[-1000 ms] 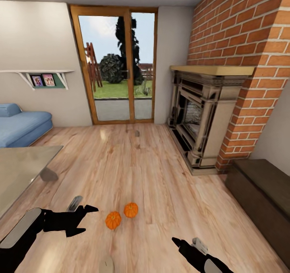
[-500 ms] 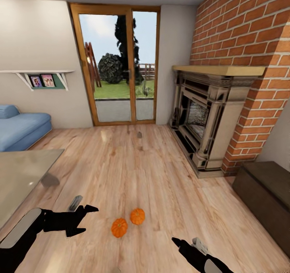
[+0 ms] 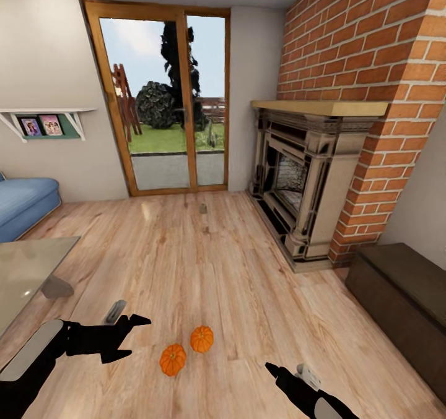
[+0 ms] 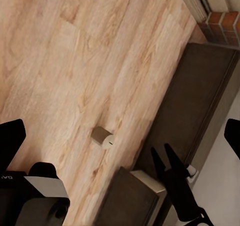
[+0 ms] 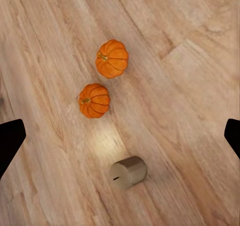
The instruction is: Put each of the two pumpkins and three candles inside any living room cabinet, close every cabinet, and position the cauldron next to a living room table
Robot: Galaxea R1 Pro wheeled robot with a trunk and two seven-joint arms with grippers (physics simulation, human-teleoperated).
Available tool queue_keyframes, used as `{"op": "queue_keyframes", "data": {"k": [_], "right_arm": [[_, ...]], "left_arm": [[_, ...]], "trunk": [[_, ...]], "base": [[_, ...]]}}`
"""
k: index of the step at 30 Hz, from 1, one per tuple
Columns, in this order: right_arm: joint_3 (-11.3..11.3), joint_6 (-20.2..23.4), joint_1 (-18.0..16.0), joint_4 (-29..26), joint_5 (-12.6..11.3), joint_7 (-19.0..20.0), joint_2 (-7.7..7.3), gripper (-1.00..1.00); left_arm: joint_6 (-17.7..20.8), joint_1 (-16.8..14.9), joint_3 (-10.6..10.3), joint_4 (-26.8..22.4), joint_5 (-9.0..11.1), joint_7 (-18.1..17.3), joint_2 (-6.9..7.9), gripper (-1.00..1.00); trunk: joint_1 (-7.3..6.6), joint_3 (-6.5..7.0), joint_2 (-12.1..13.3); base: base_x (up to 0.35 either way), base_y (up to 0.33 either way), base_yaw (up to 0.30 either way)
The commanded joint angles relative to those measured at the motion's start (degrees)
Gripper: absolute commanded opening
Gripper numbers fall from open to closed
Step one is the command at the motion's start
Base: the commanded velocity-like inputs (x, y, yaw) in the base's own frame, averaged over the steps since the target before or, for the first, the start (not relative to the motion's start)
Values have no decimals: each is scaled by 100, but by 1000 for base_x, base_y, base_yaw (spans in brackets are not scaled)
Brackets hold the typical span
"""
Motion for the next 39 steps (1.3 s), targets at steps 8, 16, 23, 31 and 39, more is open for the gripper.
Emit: {"op": "queue_keyframes", "data": {"k": [8, 16, 23, 31, 39], "right_arm": [[47, 1, -3, -4, -50, 6, 2, 100], [45, -10, -3, -4, -52, 6, 1, 100], [40, 4, -5, -4, -48, -71, -1, 100], [45, 61, -7, -8, -51, -649, -6, 100], [48, 32, -5, -6, -13, -817, -6, 100]], "left_arm": [[-6, -4, -8, -5, 60, 57, 9, 100], [-7, -4, -11, -5, 60, 79, 0, 100], [-79, -4, -32, -6, -277, 156, -16, 100], [-865, -47, -34, 162, -2407, 398, -92, 100], [-1077, -402, -46, 1132, -3536, 559, -586, 100]], "trunk": [[1, -6, -3], [1, -6, -3], [1, -6, -3], [1, -6, -3], [1, -6, -3]], "base": [[106, -25, -3], [-75, 39, 0], [-7, 4, 0], [0, 0, 0], [0, 0, 0]]}}
